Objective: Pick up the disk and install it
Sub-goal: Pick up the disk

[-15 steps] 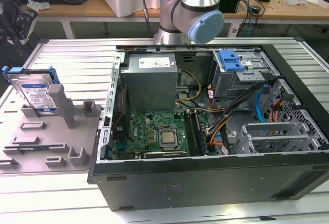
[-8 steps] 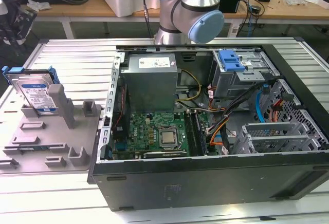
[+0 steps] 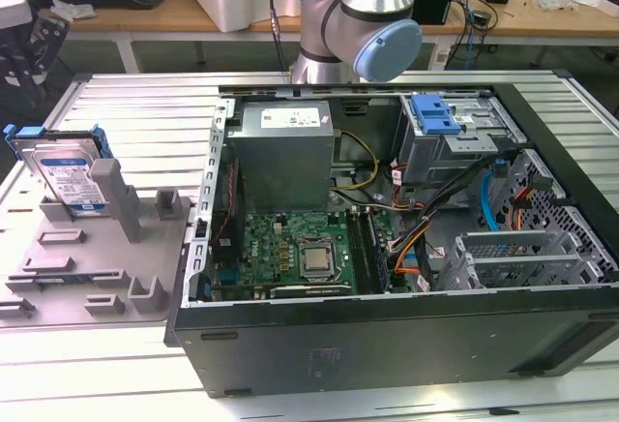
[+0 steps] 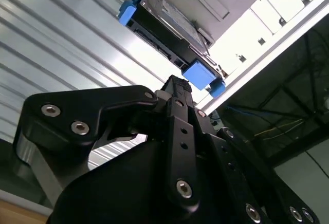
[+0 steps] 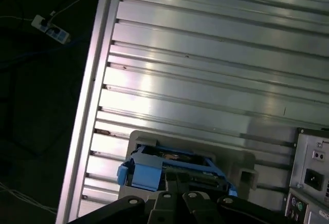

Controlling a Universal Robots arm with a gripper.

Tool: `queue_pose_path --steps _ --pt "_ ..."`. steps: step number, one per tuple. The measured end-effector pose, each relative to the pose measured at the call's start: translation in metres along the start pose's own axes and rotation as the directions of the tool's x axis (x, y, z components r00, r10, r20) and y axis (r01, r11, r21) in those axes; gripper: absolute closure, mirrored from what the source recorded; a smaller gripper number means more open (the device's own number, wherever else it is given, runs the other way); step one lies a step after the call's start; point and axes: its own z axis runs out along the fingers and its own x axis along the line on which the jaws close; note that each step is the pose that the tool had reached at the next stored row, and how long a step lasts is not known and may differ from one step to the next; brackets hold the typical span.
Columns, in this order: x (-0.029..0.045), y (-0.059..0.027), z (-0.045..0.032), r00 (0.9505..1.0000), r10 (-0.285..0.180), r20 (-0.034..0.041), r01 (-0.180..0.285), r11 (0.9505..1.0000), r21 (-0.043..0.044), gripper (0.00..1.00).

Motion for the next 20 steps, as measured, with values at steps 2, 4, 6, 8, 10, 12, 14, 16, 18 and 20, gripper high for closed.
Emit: queue_pose_path --steps 2,4,6,8,10,12,14,16,18,20 --pt "0.0002 0.0003 0.0002 0.9997 -0.023 -0.0008 0.023 0.9997 0.0007 0.89" --pt "0.0004 0.0006 0.0003 0.9991 -0.042 -0.0016 0.042 0.9991 0.0012 0.83" --pt "0.0007 0.0009 0.0006 0.9977 -0.068 -0.0023 0.068 0.9977 0.0018 0.76" --pt "0.001 0.0012 0.0008 0.9954 -0.096 -0.0034 0.096 0.9954 0.0026 0.64" --pt "0.0014 0.0016 0.0013 0.9904 -0.138 -0.0049 0.139 0.9904 0.0035 0.64" --pt "0.0016 0.0018 0.0015 0.9872 -0.16 -0.0057 0.16 0.9872 0.004 0.57" --pt "0.0018 0.0021 0.0018 0.9828 -0.184 -0.0067 0.184 0.9828 0.0044 0.5" --pt "0.0021 0.0022 0.0021 0.9782 -0.208 -0.0077 0.208 0.9782 0.0049 0.5" --pt "0.0021 0.0023 0.0024 0.9712 -0.238 -0.009 0.238 0.9712 0.0055 0.5" --pt "0.0021 0.0024 0.0028 0.9549 -0.297 -0.011 0.297 0.9549 0.0067 0.5"
